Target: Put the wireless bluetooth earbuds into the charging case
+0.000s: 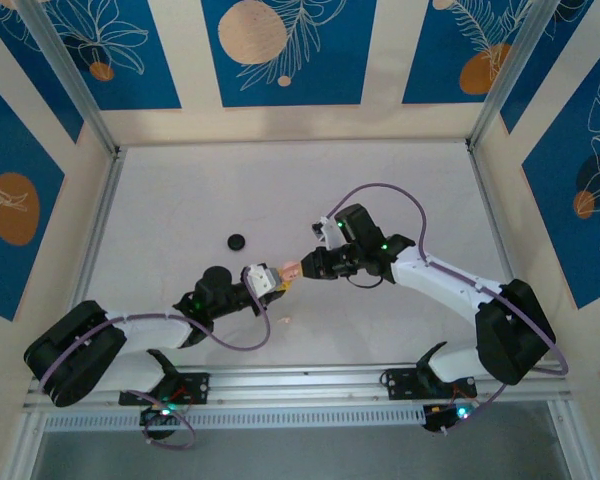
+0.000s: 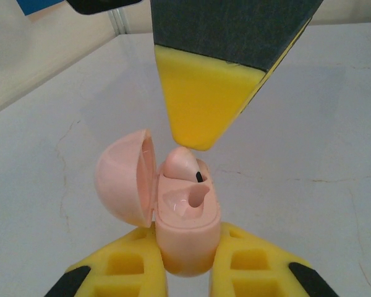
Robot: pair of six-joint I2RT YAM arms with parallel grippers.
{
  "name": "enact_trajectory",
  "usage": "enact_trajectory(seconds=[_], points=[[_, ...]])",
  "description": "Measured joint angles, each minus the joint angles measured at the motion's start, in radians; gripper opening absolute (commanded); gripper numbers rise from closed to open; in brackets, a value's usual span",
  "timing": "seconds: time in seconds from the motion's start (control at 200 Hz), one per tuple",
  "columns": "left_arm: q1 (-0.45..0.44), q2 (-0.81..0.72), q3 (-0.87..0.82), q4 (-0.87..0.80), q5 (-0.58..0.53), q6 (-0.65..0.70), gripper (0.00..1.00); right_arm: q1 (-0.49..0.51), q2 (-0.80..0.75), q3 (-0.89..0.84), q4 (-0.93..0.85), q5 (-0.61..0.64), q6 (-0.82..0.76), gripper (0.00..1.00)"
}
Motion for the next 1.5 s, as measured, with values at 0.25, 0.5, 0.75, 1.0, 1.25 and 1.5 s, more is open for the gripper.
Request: enact_trajectory(seconds=[0.25, 0.5, 0.75, 1.0, 1.25, 1.5], points=[[0.0, -0.006, 0.0, 0.003, 0.0, 0.001, 0.09, 0.0, -0.05, 0.002, -0.025, 0.023, -0.018, 0.19], [-0.004, -0.008, 0.002, 0.006, 0.0, 0.0, 0.09, 0.0, -0.099, 0.014, -0.007, 0.013, -0.019, 0.15], [-0.006, -0.008, 0.004, 0.006, 0.0, 0.001, 0.09, 0.019, -0.03, 0.014, 0.016, -0.01, -0.018, 0.13], [-0.006, -0.011, 0.004, -0.04, -0.012, 0.001, 0.09, 0.024, 0.024, 0.014, 0.029, -0.014, -0.018, 0.13], [-0.01, -0.034, 0.003, -0.045, -0.071, -0.004, 0.09, 0.027, 0.006, 0.031, 0.004, 0.006, -0.023, 0.27], [-0.01, -0.076, 0.003, -0.081, -0.263, -0.065, 0.08, 0.099, -0.053, 0.049, -0.121, 0.077, 0.063, 0.38]])
